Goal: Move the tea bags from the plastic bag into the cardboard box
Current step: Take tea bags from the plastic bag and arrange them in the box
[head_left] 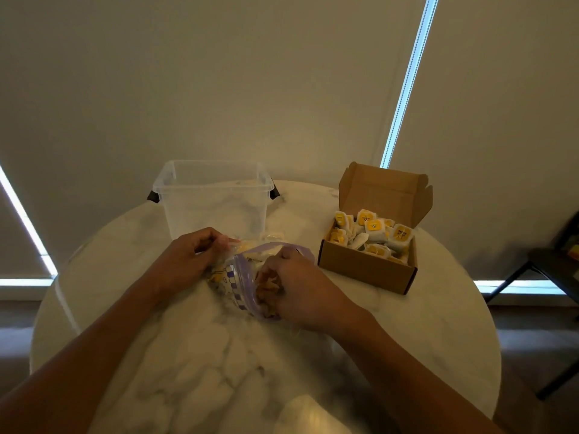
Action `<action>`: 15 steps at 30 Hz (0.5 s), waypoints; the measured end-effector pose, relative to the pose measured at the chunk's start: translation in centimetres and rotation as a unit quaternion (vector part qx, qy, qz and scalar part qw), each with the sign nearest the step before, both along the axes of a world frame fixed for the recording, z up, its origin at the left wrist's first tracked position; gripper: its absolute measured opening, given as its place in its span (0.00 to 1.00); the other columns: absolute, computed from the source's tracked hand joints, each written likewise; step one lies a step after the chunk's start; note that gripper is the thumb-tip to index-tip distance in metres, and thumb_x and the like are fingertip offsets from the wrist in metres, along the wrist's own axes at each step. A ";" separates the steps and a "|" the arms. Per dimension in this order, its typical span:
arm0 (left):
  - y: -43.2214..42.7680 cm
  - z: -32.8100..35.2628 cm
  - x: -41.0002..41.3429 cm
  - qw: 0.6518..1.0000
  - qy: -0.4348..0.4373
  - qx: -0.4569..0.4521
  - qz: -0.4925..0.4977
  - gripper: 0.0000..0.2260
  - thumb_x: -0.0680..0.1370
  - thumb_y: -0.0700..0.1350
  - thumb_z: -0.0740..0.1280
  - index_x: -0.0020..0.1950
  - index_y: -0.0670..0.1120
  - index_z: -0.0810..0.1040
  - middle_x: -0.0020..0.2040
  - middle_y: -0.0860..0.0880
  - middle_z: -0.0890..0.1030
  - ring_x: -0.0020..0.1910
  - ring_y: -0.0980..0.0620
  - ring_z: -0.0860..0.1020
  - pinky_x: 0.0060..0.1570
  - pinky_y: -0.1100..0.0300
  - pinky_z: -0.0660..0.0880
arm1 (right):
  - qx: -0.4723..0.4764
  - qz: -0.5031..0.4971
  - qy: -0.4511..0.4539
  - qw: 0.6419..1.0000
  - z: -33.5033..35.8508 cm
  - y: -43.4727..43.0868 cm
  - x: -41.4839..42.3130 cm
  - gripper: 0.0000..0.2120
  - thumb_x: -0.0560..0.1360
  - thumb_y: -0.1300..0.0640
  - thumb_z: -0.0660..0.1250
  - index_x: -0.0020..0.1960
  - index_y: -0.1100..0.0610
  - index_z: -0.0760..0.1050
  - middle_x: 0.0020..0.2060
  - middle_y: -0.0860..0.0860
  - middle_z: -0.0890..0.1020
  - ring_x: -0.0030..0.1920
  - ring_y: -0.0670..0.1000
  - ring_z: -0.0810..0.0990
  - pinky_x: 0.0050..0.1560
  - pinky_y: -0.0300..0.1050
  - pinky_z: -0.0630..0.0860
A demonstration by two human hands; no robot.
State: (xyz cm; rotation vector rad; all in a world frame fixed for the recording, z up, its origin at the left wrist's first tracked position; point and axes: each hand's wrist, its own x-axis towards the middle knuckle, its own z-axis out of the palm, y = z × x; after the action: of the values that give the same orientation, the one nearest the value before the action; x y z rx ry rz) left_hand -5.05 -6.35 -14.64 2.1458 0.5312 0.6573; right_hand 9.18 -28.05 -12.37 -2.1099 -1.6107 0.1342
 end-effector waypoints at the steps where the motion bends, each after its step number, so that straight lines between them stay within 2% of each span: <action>1: 0.1 -0.1 0.0 1.000 -0.001 -0.002 0.001 0.14 0.87 0.59 0.64 0.56 0.52 0.85 0.53 0.56 0.90 0.53 0.48 0.87 0.54 0.51 0.81 | 0.016 0.003 0.014 1.000 0.4 -0.3 0.0 0.13 0.76 0.54 0.75 0.60 0.50 0.82 0.60 0.48 0.74 0.57 0.48 0.77 0.57 0.44 0.78; 4: 0.3 -0.2 -0.1 1.000 -0.003 -0.006 -0.001 0.14 0.86 0.61 0.64 0.56 0.55 0.85 0.55 0.55 0.90 0.56 0.48 0.87 0.60 0.47 0.83 | 0.079 0.030 0.071 0.994 1.9 -1.5 0.6 0.09 0.77 0.54 0.76 0.56 0.49 0.84 0.52 0.43 0.84 0.52 0.43 0.83 0.53 0.45 0.84; 7: 0.0 -0.1 -0.2 1.000 -0.009 -0.024 0.002 0.17 0.86 0.63 0.64 0.56 0.53 0.85 0.56 0.56 0.90 0.58 0.49 0.87 0.63 0.43 0.82 | 0.134 0.022 0.155 0.979 3.3 -3.1 1.8 0.09 0.79 0.54 0.76 0.59 0.47 0.85 0.48 0.41 0.87 0.47 0.43 0.86 0.50 0.43 0.85; 11: 0.6 -0.2 -0.2 0.999 -0.020 -0.027 -0.007 0.17 0.86 0.63 0.63 0.57 0.52 0.84 0.52 0.46 0.89 0.54 0.37 0.86 0.60 0.37 0.82 | 0.181 0.016 0.227 0.957 3.9 -4.2 2.9 0.14 0.78 0.53 0.76 0.63 0.49 0.84 0.47 0.44 0.88 0.47 0.47 0.88 0.48 0.41 0.85; 13: 1.0 -0.3 -0.2 0.999 -0.030 -0.035 -0.012 0.16 0.85 0.62 0.63 0.54 0.53 0.83 0.51 0.43 0.87 0.47 0.42 0.83 0.56 0.41 0.82 | 0.181 0.017 0.228 0.957 4.0 -4.4 3.1 0.13 0.77 0.53 0.77 0.62 0.50 0.85 0.47 0.44 0.88 0.48 0.47 0.88 0.49 0.40 0.85; 15: 1.1 -0.4 -0.1 0.998 -0.040 -0.044 -0.018 0.15 0.84 0.62 0.63 0.51 0.54 0.83 0.51 0.39 0.86 0.46 0.49 0.80 0.52 0.48 0.79 | 0.170 0.020 0.214 0.962 4.0 -4.7 3.3 0.12 0.77 0.51 0.77 0.60 0.50 0.86 0.48 0.43 0.88 0.49 0.47 0.87 0.52 0.42 0.85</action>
State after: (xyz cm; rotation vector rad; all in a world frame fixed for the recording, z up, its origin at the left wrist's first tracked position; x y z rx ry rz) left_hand -5.16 -5.26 -15.00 2.0335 0.4683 0.6845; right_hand 12.46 -32.75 -8.34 -1.6496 -1.3093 0.2836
